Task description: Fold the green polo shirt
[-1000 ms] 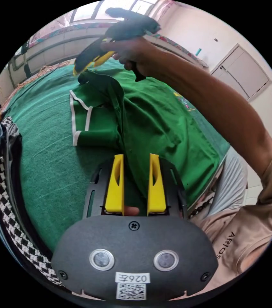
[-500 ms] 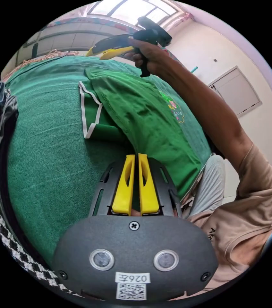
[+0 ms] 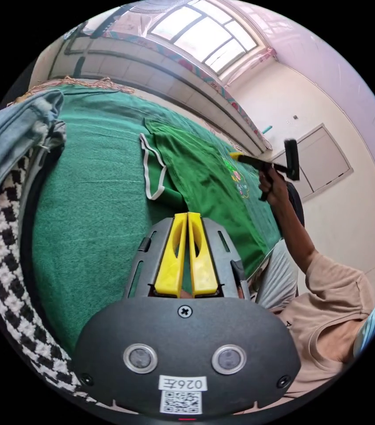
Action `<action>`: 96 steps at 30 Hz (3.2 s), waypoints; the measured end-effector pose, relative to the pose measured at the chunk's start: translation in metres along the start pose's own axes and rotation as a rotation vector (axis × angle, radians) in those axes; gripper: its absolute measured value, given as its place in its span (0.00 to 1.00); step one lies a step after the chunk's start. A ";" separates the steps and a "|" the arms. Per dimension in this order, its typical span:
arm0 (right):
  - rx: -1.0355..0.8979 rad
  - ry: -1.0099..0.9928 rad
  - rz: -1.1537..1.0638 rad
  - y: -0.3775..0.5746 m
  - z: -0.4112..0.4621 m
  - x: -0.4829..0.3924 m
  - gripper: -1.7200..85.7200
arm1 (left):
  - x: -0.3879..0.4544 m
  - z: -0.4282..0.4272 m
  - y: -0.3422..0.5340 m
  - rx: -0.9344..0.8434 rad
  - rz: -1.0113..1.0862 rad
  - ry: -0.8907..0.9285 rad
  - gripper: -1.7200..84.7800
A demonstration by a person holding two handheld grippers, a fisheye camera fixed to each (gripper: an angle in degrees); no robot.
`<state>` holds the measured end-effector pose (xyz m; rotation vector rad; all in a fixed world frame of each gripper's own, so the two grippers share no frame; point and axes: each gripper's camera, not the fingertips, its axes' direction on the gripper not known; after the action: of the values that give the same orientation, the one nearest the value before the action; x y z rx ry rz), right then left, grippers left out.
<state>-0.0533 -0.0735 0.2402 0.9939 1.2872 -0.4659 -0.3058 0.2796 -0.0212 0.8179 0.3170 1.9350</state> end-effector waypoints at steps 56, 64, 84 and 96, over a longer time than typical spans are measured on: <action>-0.104 0.602 -0.922 0.742 -0.240 0.756 0.06 | 0.330 0.134 0.227 -0.058 1.145 -0.252 0.16; 0.022 0.451 -0.801 0.742 -0.275 0.802 0.00 | 0.353 0.197 0.231 -0.169 1.241 -0.378 0.18; 0.183 0.564 -0.860 0.779 -0.189 0.681 0.17 | 0.302 0.180 0.166 -0.204 0.959 -0.097 0.03; 0.166 0.338 -0.739 0.684 -0.209 0.520 0.00 | 0.337 0.179 0.235 -0.004 0.993 -0.546 0.19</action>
<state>0.4945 0.5771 -0.0009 0.7206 1.9483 -1.0116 -0.4496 0.4334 0.3749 1.6533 -0.5278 2.4466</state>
